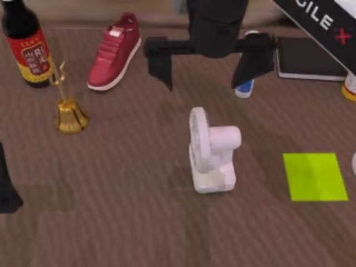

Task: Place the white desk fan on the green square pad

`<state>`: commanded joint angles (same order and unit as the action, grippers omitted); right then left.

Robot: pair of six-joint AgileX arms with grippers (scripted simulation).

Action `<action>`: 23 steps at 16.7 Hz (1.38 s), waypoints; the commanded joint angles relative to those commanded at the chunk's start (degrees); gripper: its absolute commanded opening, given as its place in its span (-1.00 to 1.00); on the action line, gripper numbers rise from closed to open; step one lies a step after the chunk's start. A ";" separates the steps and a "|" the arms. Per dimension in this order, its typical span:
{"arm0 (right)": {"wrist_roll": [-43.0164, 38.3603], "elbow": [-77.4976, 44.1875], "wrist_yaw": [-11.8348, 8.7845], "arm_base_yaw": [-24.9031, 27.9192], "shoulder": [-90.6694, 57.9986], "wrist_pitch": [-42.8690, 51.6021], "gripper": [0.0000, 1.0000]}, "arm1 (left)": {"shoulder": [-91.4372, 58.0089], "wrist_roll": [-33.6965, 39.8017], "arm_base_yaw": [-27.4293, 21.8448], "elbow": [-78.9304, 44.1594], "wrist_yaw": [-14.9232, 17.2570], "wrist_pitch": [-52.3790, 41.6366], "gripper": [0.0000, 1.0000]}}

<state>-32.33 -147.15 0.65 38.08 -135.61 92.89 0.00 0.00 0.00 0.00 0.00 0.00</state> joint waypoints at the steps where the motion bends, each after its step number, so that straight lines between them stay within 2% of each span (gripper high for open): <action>1: -0.36 -0.61 -0.14 0.48 -2.20 1.66 1.00 | 0.00 0.00 0.00 0.00 0.00 0.00 1.00; 10: -0.86 -1.12 -0.36 0.93 -5.72 4.04 1.00 | 0.00 0.00 0.00 0.00 0.00 0.00 1.00; 13: -0.74 3.00 -0.40 1.06 -4.43 0.58 1.00 | 0.00 0.00 0.00 0.00 0.00 0.00 1.00; 18: -0.90 16.82 -0.43 1.22 -1.24 -8.97 1.00 | 0.00 0.00 0.00 0.00 0.00 0.00 1.00; 23: -0.98 19.61 -0.44 1.31 -0.48 -11.51 1.00 | 0.00 0.00 0.00 0.00 0.00 0.00 1.00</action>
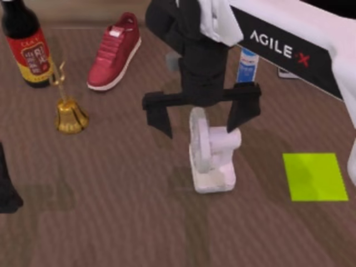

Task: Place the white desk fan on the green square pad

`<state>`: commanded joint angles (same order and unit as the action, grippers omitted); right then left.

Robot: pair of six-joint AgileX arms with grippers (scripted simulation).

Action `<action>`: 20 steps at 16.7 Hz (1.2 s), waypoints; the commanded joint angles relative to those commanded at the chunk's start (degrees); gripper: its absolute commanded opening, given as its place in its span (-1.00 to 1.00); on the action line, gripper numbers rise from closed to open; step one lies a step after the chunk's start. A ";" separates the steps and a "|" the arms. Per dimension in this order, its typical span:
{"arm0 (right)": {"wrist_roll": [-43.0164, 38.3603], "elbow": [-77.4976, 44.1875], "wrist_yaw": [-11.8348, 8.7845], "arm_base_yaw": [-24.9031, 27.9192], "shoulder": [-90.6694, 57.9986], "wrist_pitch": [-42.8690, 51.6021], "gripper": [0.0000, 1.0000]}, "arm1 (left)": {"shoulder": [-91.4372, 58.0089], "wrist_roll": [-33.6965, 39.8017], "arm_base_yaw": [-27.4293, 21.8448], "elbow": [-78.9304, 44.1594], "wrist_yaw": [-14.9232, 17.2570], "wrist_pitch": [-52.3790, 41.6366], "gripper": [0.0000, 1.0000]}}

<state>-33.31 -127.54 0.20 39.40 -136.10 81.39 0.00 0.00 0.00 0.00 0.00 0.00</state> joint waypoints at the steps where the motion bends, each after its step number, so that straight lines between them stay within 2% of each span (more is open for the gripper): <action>1: 0.00 0.00 0.00 0.00 0.00 0.00 1.00 | 0.00 0.00 0.00 0.00 0.00 0.00 1.00; 14: 0.00 0.00 0.00 0.00 0.00 0.00 -0.96 | 0.00 0.00 0.00 0.00 0.00 0.00 1.00; 20: 0.00 0.00 0.00 0.00 0.00 0.00 -1.00 | 0.00 0.00 0.00 0.00 0.00 0.00 1.00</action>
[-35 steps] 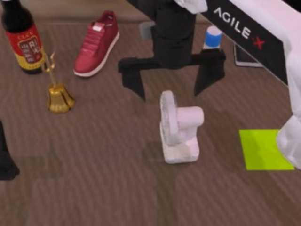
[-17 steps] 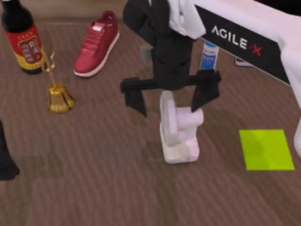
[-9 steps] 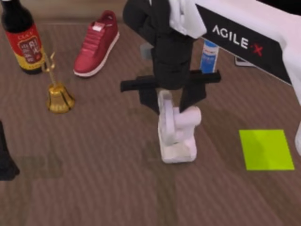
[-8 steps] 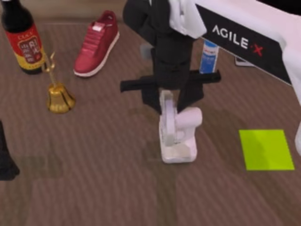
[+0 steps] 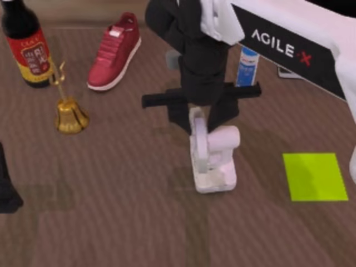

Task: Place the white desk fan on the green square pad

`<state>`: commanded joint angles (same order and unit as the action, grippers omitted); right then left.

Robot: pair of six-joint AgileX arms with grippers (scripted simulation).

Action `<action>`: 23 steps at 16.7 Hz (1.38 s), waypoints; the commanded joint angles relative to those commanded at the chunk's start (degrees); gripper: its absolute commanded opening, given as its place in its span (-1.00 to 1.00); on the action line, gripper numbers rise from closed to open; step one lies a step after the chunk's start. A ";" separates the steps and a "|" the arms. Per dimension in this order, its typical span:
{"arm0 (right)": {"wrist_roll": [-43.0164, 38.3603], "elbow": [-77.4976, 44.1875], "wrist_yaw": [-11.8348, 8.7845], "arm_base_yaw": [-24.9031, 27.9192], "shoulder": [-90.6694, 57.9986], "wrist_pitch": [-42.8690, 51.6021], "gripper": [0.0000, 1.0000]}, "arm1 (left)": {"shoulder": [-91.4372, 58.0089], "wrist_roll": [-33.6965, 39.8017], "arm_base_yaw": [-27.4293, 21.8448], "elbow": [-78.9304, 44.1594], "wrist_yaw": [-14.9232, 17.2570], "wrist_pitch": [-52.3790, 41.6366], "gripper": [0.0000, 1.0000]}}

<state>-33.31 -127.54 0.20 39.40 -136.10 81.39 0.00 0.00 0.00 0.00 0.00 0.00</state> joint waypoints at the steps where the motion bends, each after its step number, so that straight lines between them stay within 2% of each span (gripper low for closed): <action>1: 0.00 0.00 0.00 0.00 0.00 0.00 -1.00 | 0.00 0.00 0.00 0.00 0.00 0.00 1.00; 6: 0.01 -2.26 0.02 -0.04 -0.28 1.98 -1.00 | 0.00 0.00 0.00 0.00 0.00 0.00 1.00; 14: 0.00 -20.83 0.09 0.26 -4.73 15.41 -1.00 | 0.00 0.00 0.00 0.00 0.00 0.00 1.00; 20: -0.07 -21.35 0.06 -0.06 -4.66 15.87 -1.00 | 0.00 0.00 0.00 0.00 0.00 0.00 1.00; 23: 3.35 -18.85 -0.94 -0.83 -3.18 16.47 -1.00 | 0.00 0.00 0.00 0.00 0.00 0.00 1.00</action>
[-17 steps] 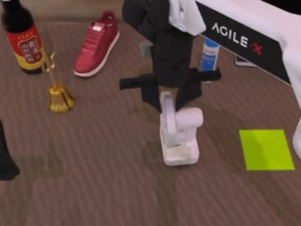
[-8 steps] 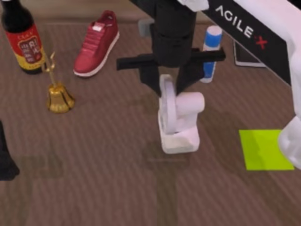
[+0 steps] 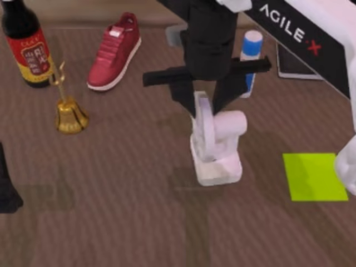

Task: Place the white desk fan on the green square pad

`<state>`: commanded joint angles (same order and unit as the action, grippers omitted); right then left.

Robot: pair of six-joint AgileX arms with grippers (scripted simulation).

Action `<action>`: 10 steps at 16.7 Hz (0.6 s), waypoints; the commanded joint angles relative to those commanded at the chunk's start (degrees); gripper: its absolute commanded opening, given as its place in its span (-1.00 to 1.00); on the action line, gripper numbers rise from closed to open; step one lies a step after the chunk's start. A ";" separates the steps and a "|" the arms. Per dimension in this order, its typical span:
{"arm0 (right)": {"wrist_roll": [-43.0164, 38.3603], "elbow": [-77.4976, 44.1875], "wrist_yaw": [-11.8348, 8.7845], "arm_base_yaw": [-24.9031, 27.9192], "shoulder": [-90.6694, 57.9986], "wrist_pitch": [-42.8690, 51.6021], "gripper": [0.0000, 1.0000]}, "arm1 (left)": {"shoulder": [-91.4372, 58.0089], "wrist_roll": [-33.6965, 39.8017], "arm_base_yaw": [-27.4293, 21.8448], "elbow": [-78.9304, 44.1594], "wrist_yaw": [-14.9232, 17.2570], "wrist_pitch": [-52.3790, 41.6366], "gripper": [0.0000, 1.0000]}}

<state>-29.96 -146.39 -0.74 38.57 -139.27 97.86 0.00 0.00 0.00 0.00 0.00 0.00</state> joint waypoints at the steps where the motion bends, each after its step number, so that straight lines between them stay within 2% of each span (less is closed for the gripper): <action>1: 2.34 1.54 -0.57 -0.52 0.90 0.35 -1.00 | 0.00 0.00 0.00 0.00 0.00 0.00 1.00; 5: 17.73 10.04 -3.25 -3.79 6.21 1.39 -1.00 | 0.00 0.00 0.00 0.00 0.00 0.00 1.00; 10: 47.87 23.17 -5.73 -9.76 16.79 -1.33 -1.00 | 0.00 0.00 0.00 0.00 0.00 0.00 1.00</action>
<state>17.91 -123.22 -6.46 28.81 -122.49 96.52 0.00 0.00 0.00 0.00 0.00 0.00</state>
